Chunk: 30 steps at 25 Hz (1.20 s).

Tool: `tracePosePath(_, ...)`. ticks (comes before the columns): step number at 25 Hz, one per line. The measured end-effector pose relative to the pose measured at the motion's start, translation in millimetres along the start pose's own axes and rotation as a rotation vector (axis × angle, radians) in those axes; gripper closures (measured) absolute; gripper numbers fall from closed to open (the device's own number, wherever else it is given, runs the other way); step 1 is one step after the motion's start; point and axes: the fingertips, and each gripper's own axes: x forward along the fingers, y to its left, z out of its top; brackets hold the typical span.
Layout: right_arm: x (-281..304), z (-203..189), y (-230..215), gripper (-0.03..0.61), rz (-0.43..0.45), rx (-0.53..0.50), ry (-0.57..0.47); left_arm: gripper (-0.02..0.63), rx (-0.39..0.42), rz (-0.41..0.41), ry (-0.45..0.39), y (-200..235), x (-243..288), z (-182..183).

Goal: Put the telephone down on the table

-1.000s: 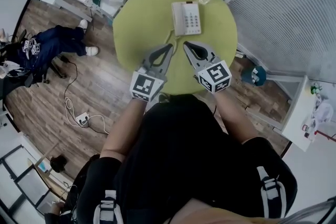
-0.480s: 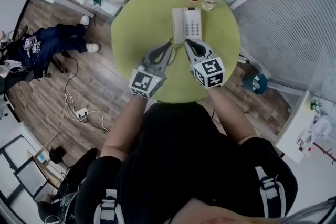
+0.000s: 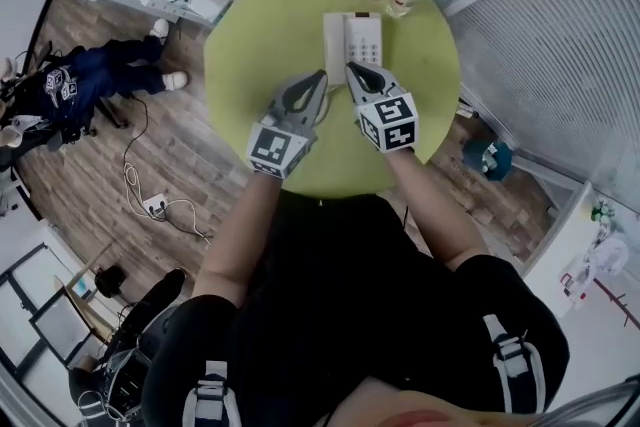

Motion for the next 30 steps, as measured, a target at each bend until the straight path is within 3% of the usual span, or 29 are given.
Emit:
tracePosePath(8,35,-21,-18,0.558,-0.079,0.058,0.069,0.603,-0.005,-0.039,0.008,20,14,-19)
tracePosePath(14,67,-36,-32,0.555,-0.19,0.098,0.125,0.603,0.037,-0.06,0.003,45,21,-32)
tracePosePath(17,87,-50,-39,0.47,-0.24,0.118,0.18,0.603,0.06,-0.081,0.009,58,28,-41)
tracePosePath(30,145,-107,-61,0.356,-0.344,0.232,0.382,0.603,0.003,-0.085,0.027,98,40,-67)
